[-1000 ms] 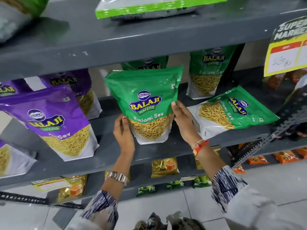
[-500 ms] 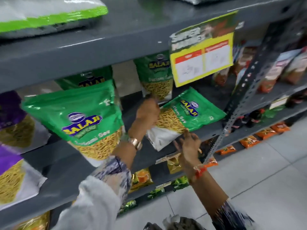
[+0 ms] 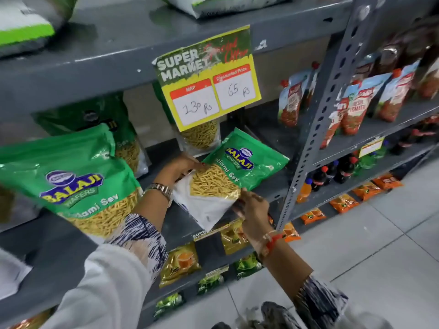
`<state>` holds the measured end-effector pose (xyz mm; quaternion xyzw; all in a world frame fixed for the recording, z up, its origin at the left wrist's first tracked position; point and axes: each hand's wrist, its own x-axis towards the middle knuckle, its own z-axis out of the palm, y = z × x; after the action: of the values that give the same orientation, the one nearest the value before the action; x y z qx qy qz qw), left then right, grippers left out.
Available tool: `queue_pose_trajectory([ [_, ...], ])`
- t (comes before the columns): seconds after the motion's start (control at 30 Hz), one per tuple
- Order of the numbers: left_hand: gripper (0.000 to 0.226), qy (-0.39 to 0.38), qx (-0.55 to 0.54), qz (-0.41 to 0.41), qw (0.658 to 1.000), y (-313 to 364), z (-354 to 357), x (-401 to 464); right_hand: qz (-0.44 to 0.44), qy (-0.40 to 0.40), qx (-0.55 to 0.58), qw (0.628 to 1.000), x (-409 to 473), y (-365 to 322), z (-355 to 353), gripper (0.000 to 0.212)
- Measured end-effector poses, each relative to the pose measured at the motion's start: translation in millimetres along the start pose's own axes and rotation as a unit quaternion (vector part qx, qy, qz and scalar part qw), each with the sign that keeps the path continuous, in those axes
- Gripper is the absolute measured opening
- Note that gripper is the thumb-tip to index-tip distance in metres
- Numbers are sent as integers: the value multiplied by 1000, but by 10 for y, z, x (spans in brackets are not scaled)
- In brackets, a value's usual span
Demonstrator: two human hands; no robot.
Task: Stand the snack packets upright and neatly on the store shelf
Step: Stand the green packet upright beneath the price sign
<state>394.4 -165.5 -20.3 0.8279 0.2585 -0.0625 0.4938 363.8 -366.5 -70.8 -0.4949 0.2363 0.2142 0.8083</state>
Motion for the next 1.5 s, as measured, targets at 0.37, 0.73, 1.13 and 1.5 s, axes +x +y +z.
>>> queue_pose_trajectory([
  [0.37,9,182,-292,0,939,-280,393,-1116,-43,-121,-6,992,-83,-427,-416,9],
  [0.73,20,225,-372,59,899,-292,449,-1156,-72,-163,-46,983,36,-698,-97,6],
  [1.13,12,275,-368,145,877,-419,583,-738,-183,-224,-73,955,396,-646,207,10],
  [1.5,51,115,-320,141,930,-313,915,-733,-219,-267,-220,912,465,-480,60,56],
])
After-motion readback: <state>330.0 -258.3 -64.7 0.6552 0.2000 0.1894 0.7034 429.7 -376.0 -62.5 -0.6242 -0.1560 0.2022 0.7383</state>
